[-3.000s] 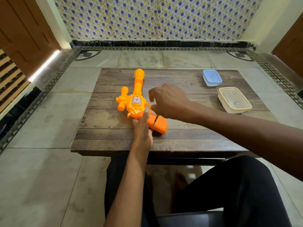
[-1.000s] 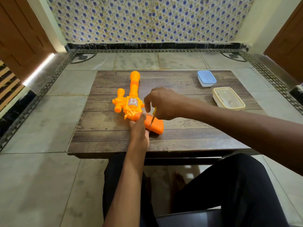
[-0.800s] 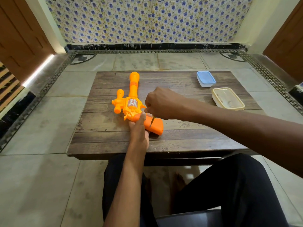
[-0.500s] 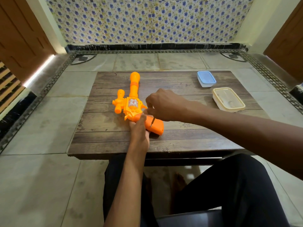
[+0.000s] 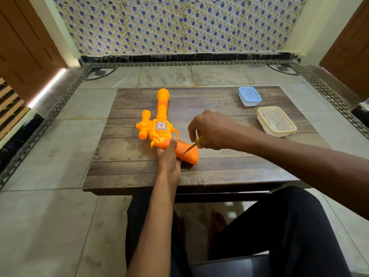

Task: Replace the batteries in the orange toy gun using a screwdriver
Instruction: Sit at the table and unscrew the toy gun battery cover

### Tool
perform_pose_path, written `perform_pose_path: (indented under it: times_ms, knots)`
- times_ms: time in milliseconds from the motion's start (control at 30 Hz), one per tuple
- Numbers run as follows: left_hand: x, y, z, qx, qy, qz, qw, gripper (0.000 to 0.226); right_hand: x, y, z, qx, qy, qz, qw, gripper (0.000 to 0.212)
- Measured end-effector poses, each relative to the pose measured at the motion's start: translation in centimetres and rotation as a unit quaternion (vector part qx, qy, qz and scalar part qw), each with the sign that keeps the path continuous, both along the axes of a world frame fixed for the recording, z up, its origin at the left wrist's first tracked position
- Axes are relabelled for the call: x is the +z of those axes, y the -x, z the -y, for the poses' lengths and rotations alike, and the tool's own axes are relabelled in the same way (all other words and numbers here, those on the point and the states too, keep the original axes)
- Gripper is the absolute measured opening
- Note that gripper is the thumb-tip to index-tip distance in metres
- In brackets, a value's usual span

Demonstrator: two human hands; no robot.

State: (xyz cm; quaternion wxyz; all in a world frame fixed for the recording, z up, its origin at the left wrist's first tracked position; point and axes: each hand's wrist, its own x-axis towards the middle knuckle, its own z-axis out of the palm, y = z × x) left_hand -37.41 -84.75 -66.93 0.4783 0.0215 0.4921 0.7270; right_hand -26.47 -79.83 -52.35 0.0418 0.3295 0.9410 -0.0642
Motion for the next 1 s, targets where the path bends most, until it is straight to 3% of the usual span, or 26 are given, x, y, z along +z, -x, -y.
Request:
perform_pose_path:
  times_ms: [267,467,733,1000]
  knots:
    - [0.1,-0.1,0.0,0.010,0.018,0.009,1.000,0.066,-0.7,-1.7,-0.7,-0.035,0.040,-0.035,0.998,0.017]
    - [0.0,0.0,0.2,0.002,-0.001,0.007,1.000,0.057,-3.1,-5.3,-1.9,-0.192,0.071,-0.160,0.965,0.010]
    - [-0.1,0.0,0.1,-0.003,-0.027,-0.006,1.000,0.052,-9.0,-11.4,-4.2,-0.342,0.039,-0.214,0.914,0.014]
    - [-0.5,0.8,0.1,-0.033,-0.053,0.008,0.998,0.045,-11.0,-12.0,-5.1,-0.327,0.000,-0.143,0.934,0.022]
